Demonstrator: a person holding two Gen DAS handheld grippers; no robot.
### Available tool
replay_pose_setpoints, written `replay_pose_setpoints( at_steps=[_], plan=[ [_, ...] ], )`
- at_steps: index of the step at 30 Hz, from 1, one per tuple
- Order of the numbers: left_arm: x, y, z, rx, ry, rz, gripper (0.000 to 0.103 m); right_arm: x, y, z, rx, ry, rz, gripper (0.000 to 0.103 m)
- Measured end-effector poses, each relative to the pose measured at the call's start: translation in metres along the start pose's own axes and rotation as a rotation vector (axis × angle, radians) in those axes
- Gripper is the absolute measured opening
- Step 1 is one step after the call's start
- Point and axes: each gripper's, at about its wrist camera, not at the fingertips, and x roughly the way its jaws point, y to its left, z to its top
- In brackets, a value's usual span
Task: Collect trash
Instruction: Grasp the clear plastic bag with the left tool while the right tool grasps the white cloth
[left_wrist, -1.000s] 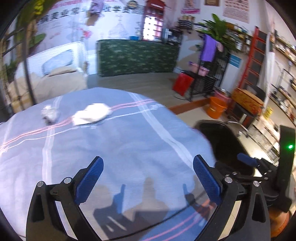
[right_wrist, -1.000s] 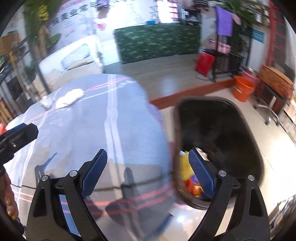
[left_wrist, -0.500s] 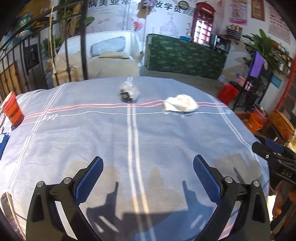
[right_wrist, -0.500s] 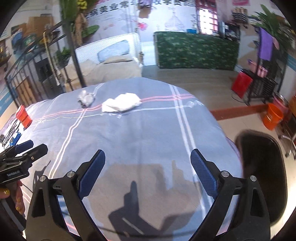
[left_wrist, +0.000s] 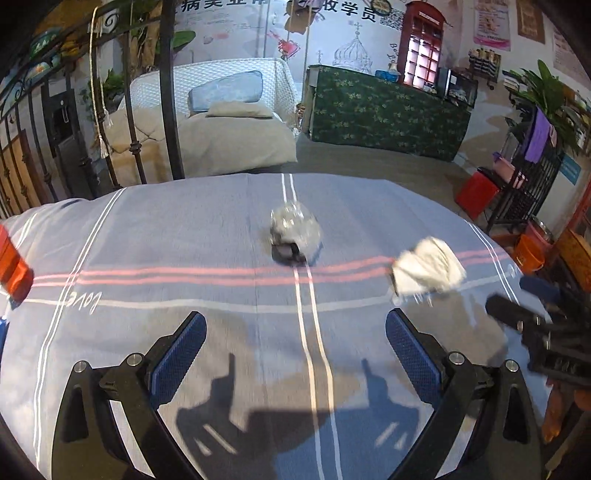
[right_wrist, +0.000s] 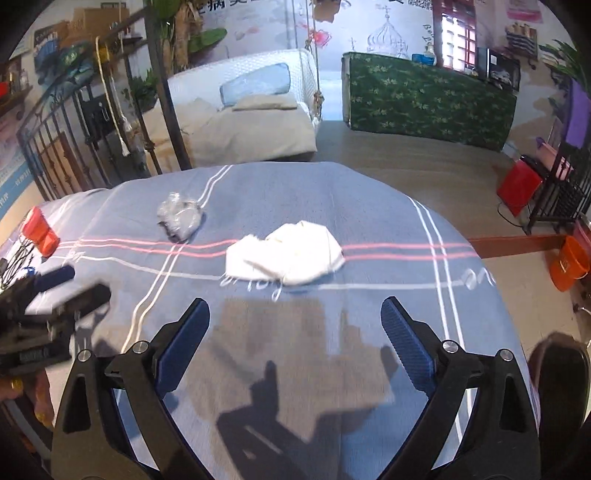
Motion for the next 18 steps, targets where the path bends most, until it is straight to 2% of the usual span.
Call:
replay_pose_setpoints(
  at_steps=[2, 8, 11, 13, 15, 16, 18],
  plan=[
    [0.021, 0.003, 0.019, -0.013, 0.008, -0.008, 0.094, 0.014, -0.003, 0.007, 0.003, 0.024, 0.002, 0.093],
    [0.07, 0.0, 0.048, 0.007, 0.054, -0.009, 0.077, 0.05, -0.007, 0.025, 0.03, 0.06, 0.013, 0.093],
    [0.085, 0.003, 0.052, -0.016, 0.076, -0.023, 0.072, 0.066, -0.005, 0.033, 0.016, 0.085, 0.009, 0.093],
    [0.091, 0.003, 0.051, -0.028, 0.089, -0.036, 0.065, 0.078, -0.003, 0.036, 0.008, 0.115, 0.004, 0.093],
    [0.095, 0.002, 0.049, -0.03, 0.097, -0.04, 0.054, 0.085, 0.001, 0.037, 0.004, 0.124, 0.009, 0.093],
    [0.096, 0.001, 0.048, -0.034, 0.098, -0.04, 0.053, 0.088, 0.003, 0.038, -0.001, 0.132, 0.007, 0.092],
    [0.098, 0.001, 0.047, -0.052, 0.098, -0.04, 0.049, 0.094, 0.007, 0.035, -0.019, 0.156, -0.001, 0.078]
  ],
)
